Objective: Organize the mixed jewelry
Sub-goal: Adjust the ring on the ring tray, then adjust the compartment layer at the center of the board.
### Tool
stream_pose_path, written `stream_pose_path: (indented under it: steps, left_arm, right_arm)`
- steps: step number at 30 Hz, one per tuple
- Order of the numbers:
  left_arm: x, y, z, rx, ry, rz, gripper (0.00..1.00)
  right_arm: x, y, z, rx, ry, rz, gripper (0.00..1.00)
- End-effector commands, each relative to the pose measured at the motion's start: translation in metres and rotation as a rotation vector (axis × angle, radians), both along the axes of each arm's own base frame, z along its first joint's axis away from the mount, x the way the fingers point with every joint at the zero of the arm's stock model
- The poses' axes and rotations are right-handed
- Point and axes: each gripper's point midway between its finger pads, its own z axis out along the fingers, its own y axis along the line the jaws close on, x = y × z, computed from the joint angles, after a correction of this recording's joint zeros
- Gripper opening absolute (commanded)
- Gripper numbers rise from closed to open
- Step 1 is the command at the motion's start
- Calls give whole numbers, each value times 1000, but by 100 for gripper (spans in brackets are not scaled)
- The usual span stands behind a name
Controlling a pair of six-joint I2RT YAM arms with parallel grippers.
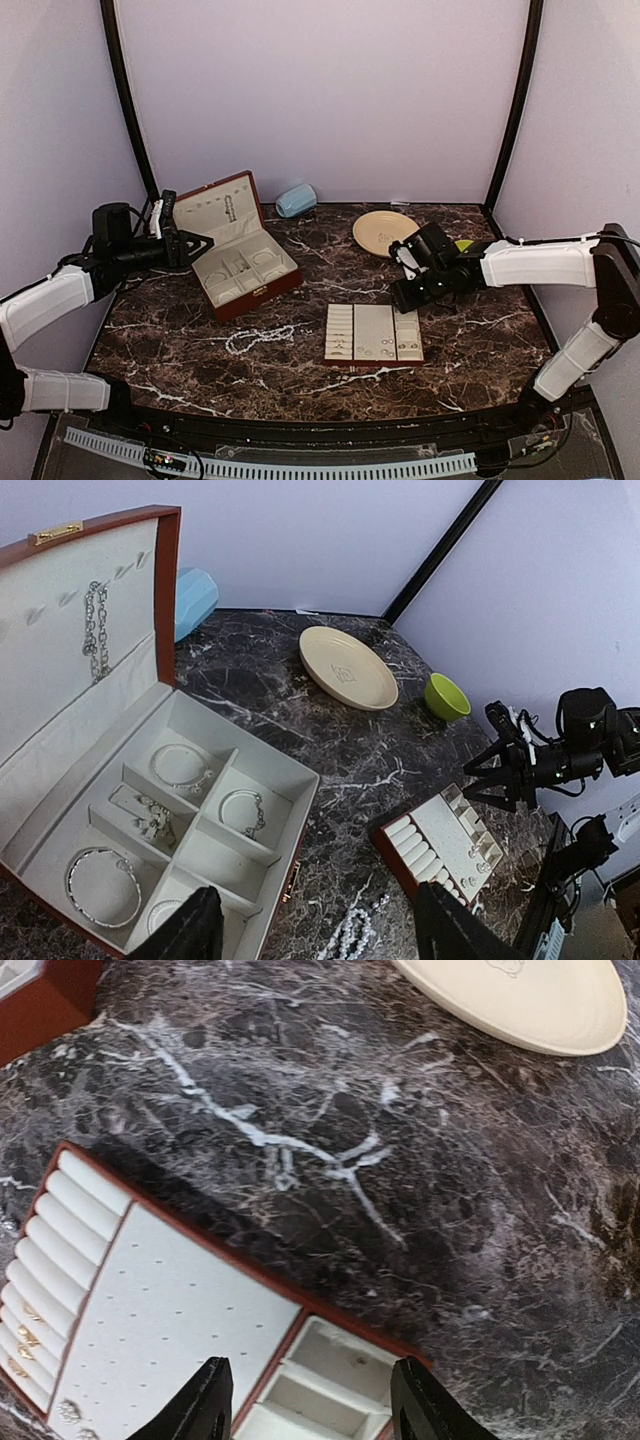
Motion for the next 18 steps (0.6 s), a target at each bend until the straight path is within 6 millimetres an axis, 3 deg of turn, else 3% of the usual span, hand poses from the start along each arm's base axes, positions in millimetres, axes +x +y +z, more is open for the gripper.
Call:
stream_pose_path:
  steps: [1,8,18]
  left_arm:
    - [-1,1,-1,19,-13,0,68]
    - [0,1,-3,23,-7,4,68]
    - [0,1,-2,20,-4,1,68]
  right_arm:
    - [19,-29,-7,-70,-13,-40,55]
    - [37,-41,-20,-157,14,-19,44]
    - [42,-40,-30,-202,50,-3,43]
